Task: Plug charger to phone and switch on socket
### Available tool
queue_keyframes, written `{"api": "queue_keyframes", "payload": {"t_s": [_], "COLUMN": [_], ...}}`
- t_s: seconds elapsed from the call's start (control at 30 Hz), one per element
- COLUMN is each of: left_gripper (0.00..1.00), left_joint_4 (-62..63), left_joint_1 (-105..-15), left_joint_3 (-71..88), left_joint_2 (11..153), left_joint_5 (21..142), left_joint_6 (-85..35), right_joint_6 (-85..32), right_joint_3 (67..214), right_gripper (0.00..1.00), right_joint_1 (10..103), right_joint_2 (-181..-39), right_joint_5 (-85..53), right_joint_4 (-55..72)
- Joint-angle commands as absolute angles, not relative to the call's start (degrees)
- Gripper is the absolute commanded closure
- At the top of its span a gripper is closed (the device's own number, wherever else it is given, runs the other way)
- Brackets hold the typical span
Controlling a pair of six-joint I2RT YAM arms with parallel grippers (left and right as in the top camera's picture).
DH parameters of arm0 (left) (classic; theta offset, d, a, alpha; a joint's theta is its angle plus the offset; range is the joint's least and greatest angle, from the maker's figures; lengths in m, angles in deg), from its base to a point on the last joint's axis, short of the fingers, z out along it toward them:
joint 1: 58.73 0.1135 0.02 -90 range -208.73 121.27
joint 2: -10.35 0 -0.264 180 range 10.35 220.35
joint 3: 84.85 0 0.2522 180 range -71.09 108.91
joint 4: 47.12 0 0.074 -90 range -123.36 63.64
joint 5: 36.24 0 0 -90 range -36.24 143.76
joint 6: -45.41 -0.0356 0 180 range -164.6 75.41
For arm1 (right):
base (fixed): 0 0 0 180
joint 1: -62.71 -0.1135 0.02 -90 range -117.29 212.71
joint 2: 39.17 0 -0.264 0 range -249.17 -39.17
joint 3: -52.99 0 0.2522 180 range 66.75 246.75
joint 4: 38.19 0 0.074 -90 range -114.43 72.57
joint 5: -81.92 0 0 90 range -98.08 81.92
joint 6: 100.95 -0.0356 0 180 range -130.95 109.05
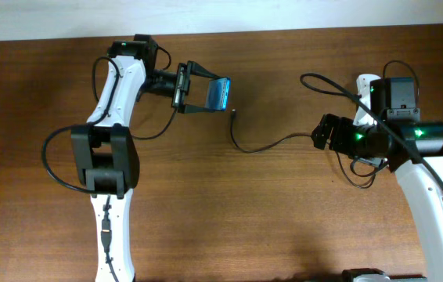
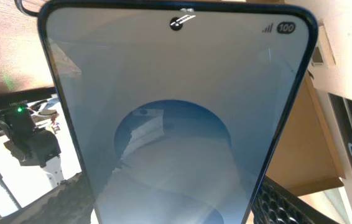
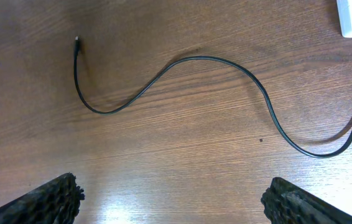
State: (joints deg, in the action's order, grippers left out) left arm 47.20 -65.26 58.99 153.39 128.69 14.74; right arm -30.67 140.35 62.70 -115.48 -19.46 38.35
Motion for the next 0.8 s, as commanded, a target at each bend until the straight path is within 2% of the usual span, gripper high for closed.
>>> {"api": "queue_keyframes", "payload": {"t_s": [0.0, 0.77], "left_gripper": [1.00, 1.00], "left_joint_4": [47.33, 47.33], "left_joint_1": [-65.83, -67.11], "left_joint_3": [60.22, 60.22], "left_joint_2": [153.18, 153.18], "left_joint_5": [130.42, 126.79], "left_joint_6": [13.62, 13.64], "right_joint_6": [-31.18, -32.92], "right_joint_3": [141.31, 141.31], "right_gripper": [0.02, 0.02], "right_joint_1": [62.32, 62.32], "right_joint_2": [-115.53, -115.53], "right_joint_5": [-18.56, -19.88], "right_joint_4": [38.07, 37.22]}}
